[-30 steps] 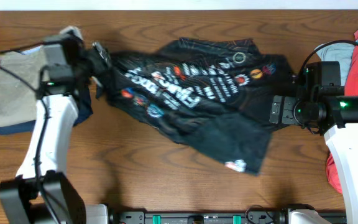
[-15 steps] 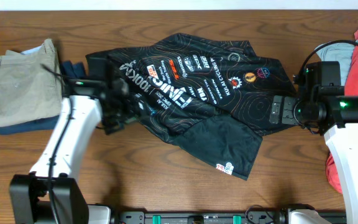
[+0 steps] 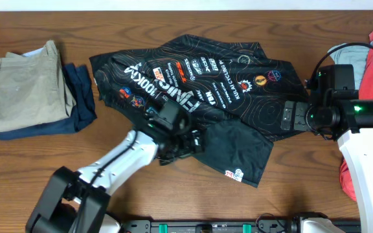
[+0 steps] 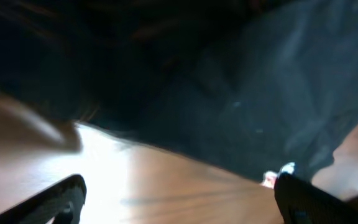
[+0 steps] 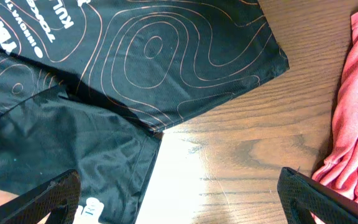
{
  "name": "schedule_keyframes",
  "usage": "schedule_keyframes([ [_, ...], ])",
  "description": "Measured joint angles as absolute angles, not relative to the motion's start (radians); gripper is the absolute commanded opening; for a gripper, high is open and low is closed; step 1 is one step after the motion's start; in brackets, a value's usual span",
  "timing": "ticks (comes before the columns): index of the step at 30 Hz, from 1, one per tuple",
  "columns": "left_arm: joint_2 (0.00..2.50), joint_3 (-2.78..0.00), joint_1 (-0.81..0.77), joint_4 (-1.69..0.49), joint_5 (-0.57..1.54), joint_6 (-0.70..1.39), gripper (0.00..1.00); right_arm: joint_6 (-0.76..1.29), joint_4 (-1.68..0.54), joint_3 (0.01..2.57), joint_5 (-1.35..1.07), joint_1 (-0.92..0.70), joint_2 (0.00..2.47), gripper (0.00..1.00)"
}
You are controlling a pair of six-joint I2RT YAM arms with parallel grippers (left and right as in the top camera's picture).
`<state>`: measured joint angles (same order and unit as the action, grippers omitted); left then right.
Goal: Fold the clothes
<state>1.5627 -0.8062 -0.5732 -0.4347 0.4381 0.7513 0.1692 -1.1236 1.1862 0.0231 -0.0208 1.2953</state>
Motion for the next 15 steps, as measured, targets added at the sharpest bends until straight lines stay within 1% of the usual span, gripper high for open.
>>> schedule_keyframes([
  [3,1.573,-0.783,-0.628,-0.34,0.43,0.818,0.98,0.169,-1.125,1.186,0.023,-0.021,1.295,0.99],
  [6,1.595,-0.778,-0.67,-0.302,0.406,0.886,0.98,0.169,-1.128,1.186,0.023,-0.021,1.295,0.99],
  [10,1.624,-0.784,-0.693,-0.24,0.389,0.954,0.98,0.169,-1.134,1.186,0.023,-0.021,1.295,0.99],
  [15,1.678,-0.801,-0.702,-0.092,0.391,1.001,0.98,0.169,-1.133,1.186,0.023,-0.021,1.295,0.99],
])
